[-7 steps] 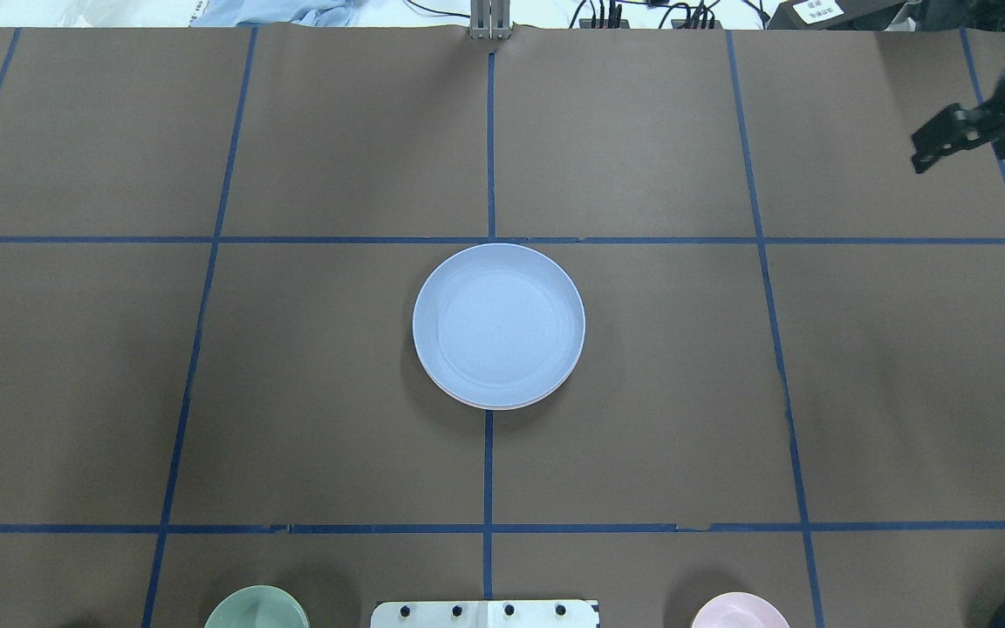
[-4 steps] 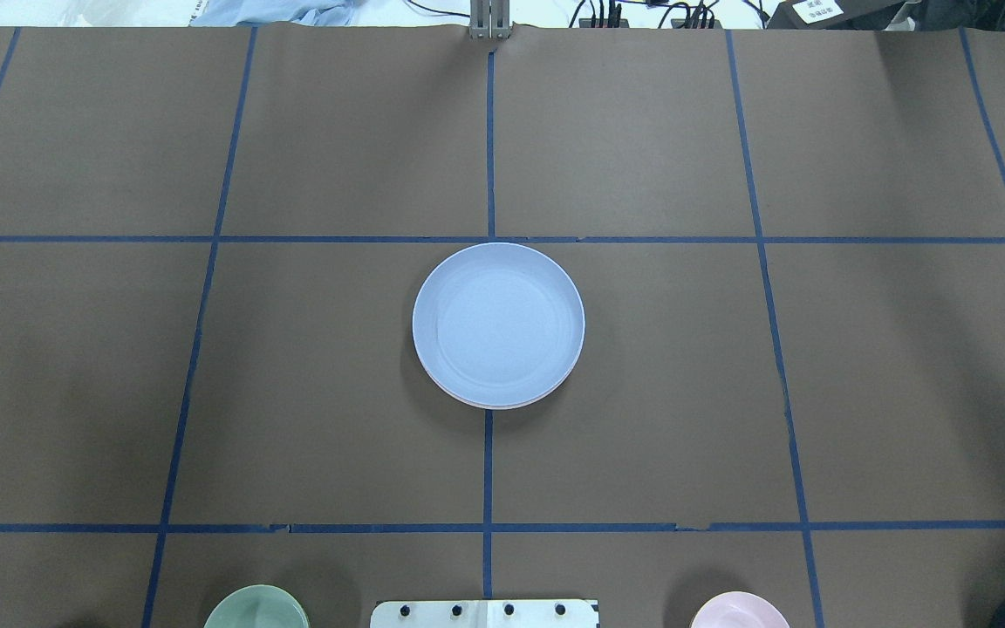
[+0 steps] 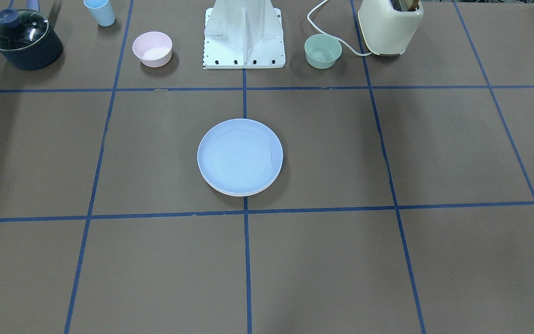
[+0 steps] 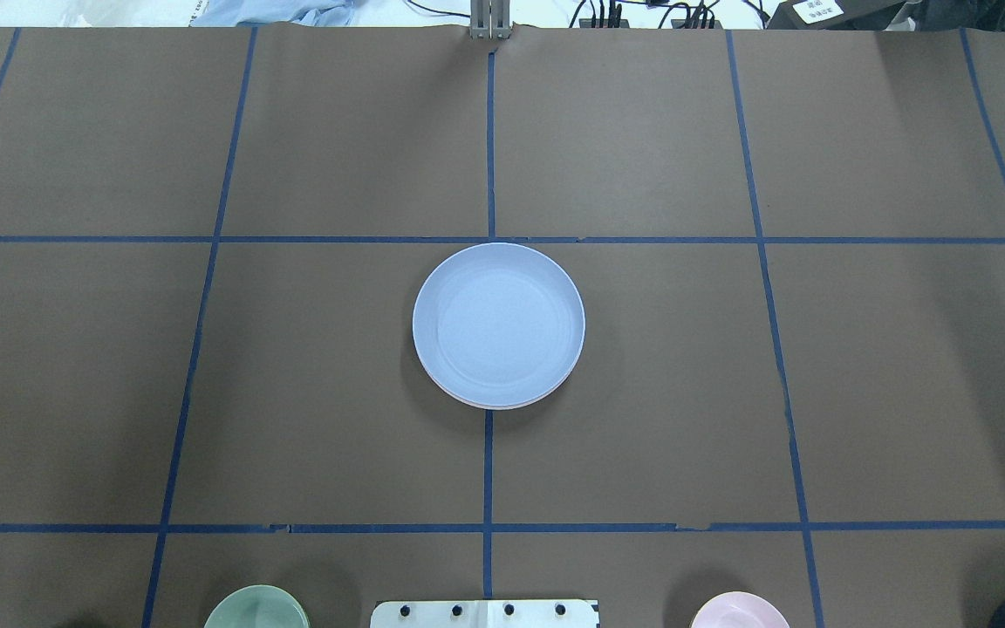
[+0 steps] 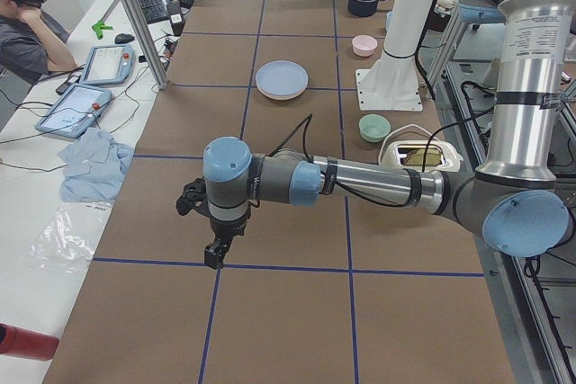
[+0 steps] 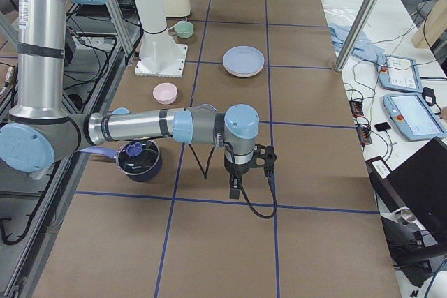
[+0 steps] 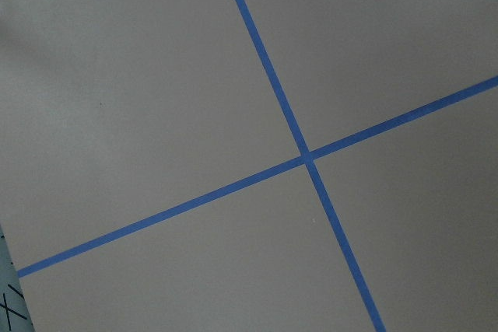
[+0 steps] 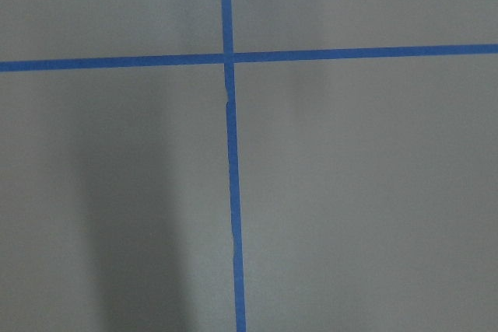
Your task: Stack three plates with pink and blue
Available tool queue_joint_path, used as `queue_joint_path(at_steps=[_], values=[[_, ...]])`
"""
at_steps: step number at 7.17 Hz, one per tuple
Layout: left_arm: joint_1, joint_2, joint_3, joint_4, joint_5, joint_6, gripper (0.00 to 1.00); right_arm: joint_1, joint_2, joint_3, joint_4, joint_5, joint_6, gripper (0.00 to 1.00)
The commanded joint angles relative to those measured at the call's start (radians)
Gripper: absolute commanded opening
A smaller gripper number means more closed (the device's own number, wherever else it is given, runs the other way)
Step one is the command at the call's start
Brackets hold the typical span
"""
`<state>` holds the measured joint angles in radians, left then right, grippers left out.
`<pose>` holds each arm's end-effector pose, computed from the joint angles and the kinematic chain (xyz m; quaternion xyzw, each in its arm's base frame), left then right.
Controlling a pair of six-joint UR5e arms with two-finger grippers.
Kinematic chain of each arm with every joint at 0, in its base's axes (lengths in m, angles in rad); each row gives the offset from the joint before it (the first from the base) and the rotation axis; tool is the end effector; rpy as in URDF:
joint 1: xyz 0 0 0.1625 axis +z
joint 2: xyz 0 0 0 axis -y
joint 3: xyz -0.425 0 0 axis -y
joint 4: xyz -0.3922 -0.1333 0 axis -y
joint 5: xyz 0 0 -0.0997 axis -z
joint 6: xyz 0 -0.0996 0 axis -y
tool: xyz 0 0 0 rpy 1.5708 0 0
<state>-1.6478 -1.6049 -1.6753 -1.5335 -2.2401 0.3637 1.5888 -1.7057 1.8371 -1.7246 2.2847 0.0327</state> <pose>-0.1105 -0.5030 0.6007 0.1184 0.3096 0.1512 0.9313 0.0758 -0.4284 0.6097 -0.0131 -0.3493 0.0277 0.9365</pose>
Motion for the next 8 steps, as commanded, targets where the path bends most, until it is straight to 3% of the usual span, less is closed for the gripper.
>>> queue_joint_path(at_steps=[1, 6, 8], values=[[-0.032, -0.015, -0.003, 0.061, 0.010, -0.005, 1.00, 0.002, -0.014, 0.001, 0.045, 0.015, 0.009, 1.00], [-0.032, -0.007, 0.003, 0.052, -0.069, -0.088, 1.00, 0.002, -0.012, -0.001, 0.045, 0.013, 0.007, 1.00], [-0.024, 0.012, 0.022, -0.040, -0.067, -0.086, 1.00, 0.002, -0.012, 0.001, 0.045, 0.013, 0.004, 1.00]])
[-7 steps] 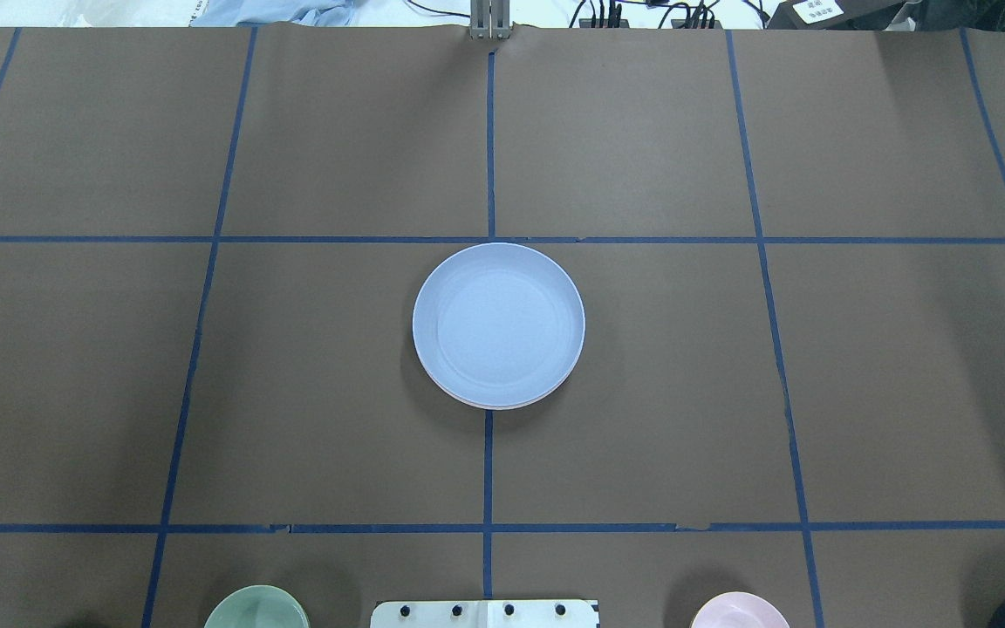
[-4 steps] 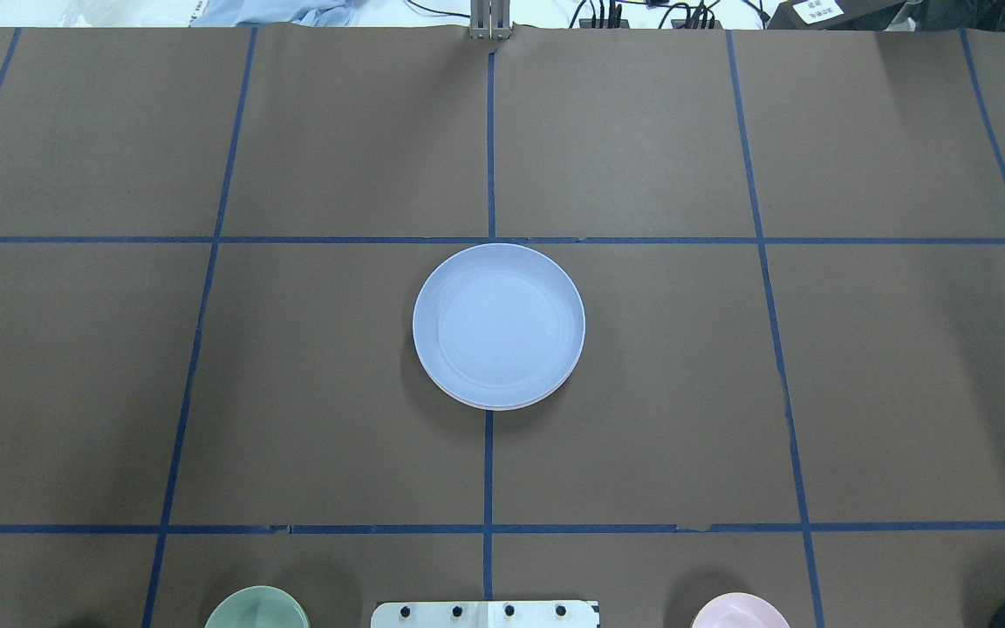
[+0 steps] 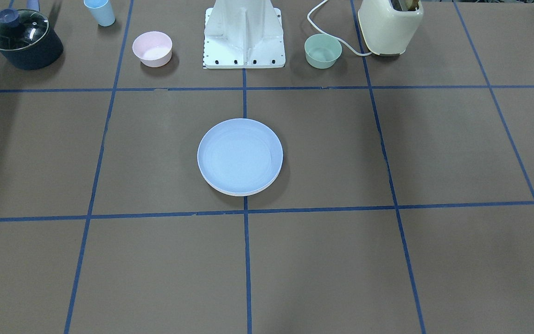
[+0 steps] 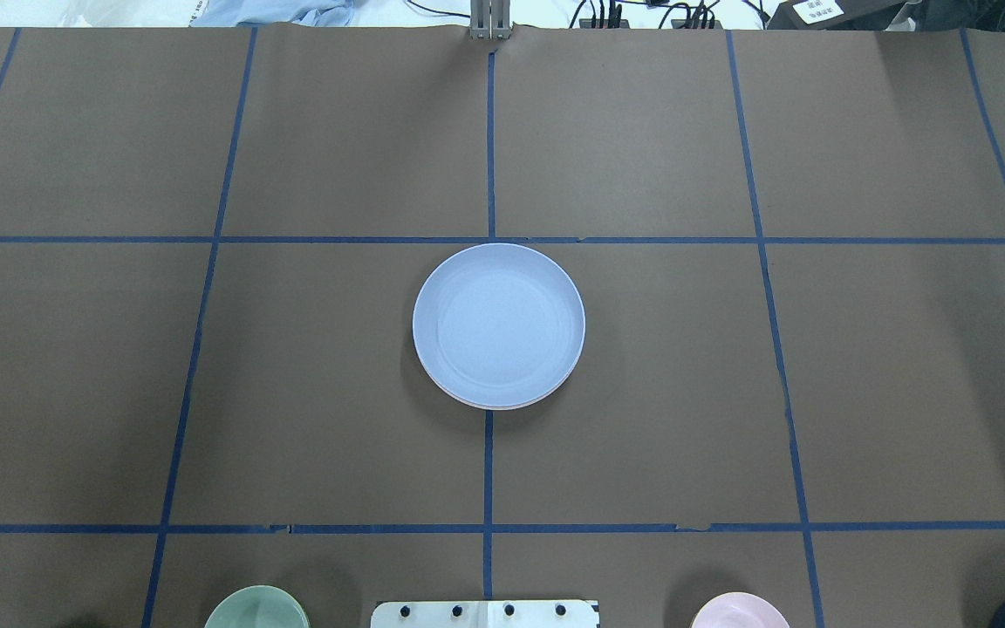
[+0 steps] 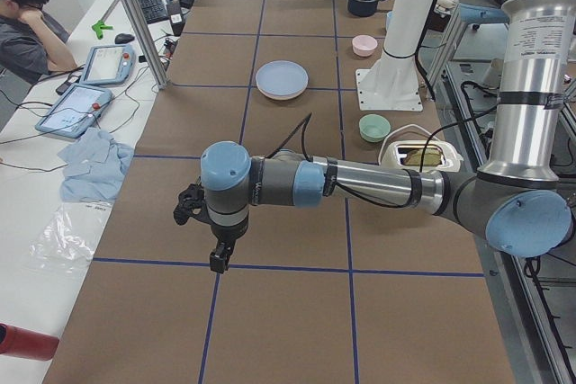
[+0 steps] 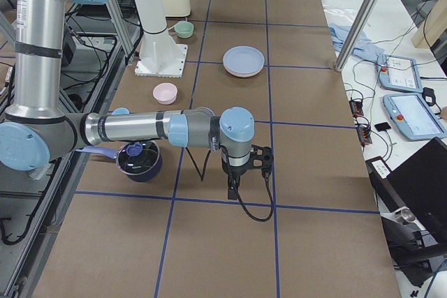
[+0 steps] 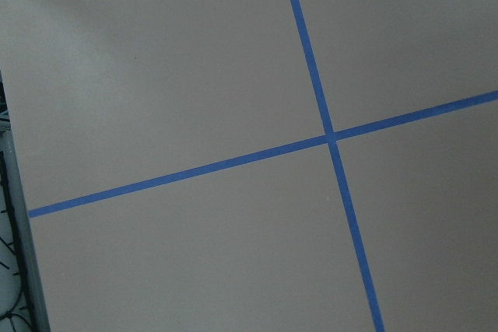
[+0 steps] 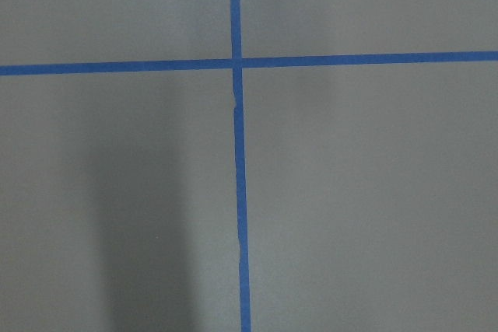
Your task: Stack three plates with pink and blue
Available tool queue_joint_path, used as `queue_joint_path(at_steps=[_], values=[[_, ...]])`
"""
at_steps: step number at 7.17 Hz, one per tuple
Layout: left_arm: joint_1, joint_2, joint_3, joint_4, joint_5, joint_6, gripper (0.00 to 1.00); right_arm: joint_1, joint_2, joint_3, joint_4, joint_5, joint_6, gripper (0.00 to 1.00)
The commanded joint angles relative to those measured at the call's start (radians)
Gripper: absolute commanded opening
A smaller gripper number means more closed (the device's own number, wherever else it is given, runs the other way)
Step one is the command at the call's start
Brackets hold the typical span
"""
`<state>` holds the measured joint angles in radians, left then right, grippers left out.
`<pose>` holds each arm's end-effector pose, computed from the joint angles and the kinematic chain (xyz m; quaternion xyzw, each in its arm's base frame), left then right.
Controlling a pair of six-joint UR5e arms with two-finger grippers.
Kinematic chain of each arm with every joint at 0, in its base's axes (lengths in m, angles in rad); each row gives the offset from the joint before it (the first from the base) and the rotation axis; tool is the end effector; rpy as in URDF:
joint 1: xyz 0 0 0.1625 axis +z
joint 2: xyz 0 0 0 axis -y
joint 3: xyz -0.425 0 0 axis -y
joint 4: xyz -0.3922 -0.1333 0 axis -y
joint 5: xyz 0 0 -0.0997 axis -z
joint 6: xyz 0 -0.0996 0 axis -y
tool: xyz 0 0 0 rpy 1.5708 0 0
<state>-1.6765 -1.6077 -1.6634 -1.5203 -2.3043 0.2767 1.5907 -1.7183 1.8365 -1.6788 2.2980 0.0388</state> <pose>-0.1200 -0.5000 0.6024 0.1043 0.3448 0.0938 0.9282 0.0756 -0.4260 0.6100 0.0014 -0.3557 0.0256 0.9343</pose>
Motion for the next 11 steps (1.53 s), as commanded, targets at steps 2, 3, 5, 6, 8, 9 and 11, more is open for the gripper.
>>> queue_joint_path(at_steps=[2, 3, 5, 6, 8, 9, 11], values=[[0.003, 0.034, 0.011, -0.069, -0.001, -0.002, 1.00, 0.000, 0.000, 0.000, -0.001, 0.000, -0.002, 1.00], [0.003, 0.037, 0.010, -0.070, -0.001, -0.001, 1.00, 0.000, 0.000, 0.000, -0.001, 0.000, -0.002, 1.00], [0.003, 0.055, 0.008, -0.077, 0.000, 0.002, 1.00, 0.000, -0.001, 0.000, -0.001, 0.001, -0.004, 1.00], [0.003, 0.057, 0.008, -0.078, 0.000, 0.001, 1.00, 0.000, -0.001, 0.000, -0.001, 0.001, -0.004, 1.00], [0.003, 0.057, 0.010, -0.078, -0.001, 0.001, 1.00, 0.000, 0.000, 0.000, -0.001, 0.001, -0.004, 1.00], [0.003, 0.057, 0.011, -0.078, -0.001, 0.001, 1.00, 0.000, 0.000, 0.000, -0.001, 0.001, -0.004, 1.00], [0.003, 0.061, 0.011, -0.080, -0.001, 0.001, 1.00, 0.000, -0.001, 0.000, -0.001, 0.001, -0.005, 1.00]])
